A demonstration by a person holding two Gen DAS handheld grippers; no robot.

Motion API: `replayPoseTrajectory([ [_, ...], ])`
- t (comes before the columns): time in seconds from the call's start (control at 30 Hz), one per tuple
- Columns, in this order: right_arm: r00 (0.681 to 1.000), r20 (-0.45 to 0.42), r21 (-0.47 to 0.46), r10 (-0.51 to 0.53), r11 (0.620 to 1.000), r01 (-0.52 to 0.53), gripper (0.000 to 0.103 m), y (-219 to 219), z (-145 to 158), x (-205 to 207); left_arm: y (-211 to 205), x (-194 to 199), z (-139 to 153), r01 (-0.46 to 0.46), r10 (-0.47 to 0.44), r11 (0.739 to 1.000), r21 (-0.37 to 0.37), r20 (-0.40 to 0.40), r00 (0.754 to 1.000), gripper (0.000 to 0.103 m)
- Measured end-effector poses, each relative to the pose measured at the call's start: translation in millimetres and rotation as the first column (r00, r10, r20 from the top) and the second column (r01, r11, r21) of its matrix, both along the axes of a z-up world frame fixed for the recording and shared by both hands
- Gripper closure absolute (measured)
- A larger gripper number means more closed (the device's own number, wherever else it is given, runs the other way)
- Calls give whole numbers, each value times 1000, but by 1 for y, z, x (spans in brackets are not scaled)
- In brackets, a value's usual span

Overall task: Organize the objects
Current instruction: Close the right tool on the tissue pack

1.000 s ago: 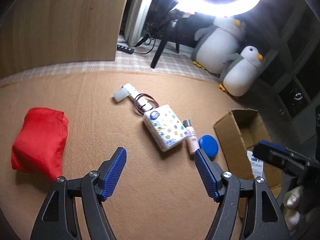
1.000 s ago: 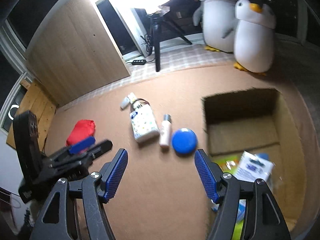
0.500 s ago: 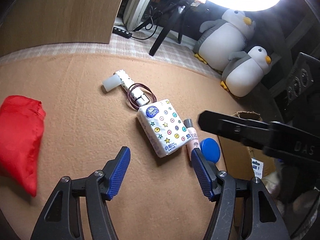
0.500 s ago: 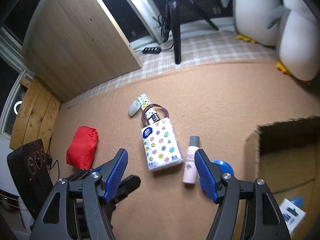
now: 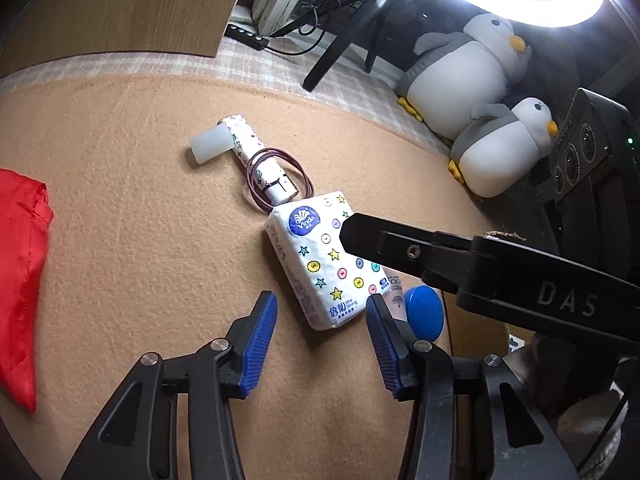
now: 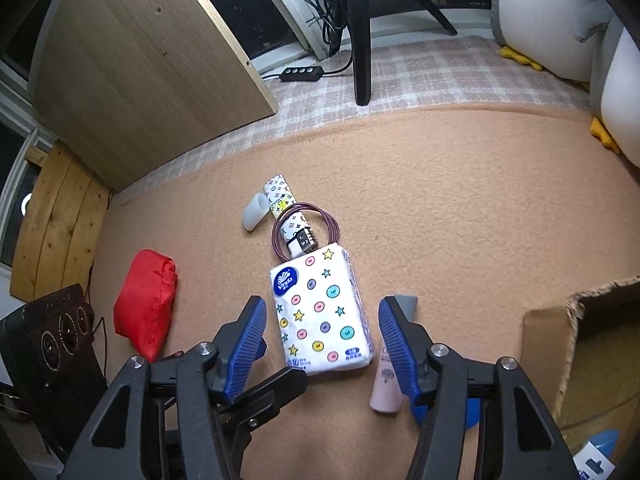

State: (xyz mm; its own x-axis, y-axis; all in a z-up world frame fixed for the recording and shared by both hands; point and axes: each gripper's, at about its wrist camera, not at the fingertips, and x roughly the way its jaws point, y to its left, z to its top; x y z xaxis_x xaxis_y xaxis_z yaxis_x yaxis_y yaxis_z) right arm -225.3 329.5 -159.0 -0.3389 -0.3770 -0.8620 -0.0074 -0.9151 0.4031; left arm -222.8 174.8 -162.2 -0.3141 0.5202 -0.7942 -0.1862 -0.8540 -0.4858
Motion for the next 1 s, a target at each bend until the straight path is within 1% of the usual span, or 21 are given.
replayPoseTrajectory([
  [0.03,1000,6,-7,2,1000,-2,54,0,-2,-1,0,-1,-1,1,-1,1000,1,3,1000,56],
  [0.1,1000,12,-17,6,1000,-6,57,-1,-4,-3,1,-2,-4,5,-5,1000,3,10,1000,64],
  [0.23,1000,21,-17,20,1000,-20,60,-6,-8,-4,1,-3,-6,9,-9,1000,13,11,1000,67],
  [0.3,999,23,-13,22,1000,-22,61,-7,-8,-4,2,-3,-5,17,-17,1000,14,8,1000,72],
  [0.4,999,29,-24,19,1000,-19,64,-7,-8,-2,4,-1,-3,30,-30,1000,8,0,1000,72],
  [0.63,999,38,-25,14,1000,-13,64,-12,-8,15,1,13,2,71,-71,997,1,6,997,72],
  [0.83,999,42,-25,17,1000,-16,64,-20,-9,42,-7,40,5,99,-99,995,-7,5,995,72],
  [1.0,999,43,-36,15,999,-13,64,-26,-8,73,-13,70,3,126,-126,992,-3,18,992,72],
])
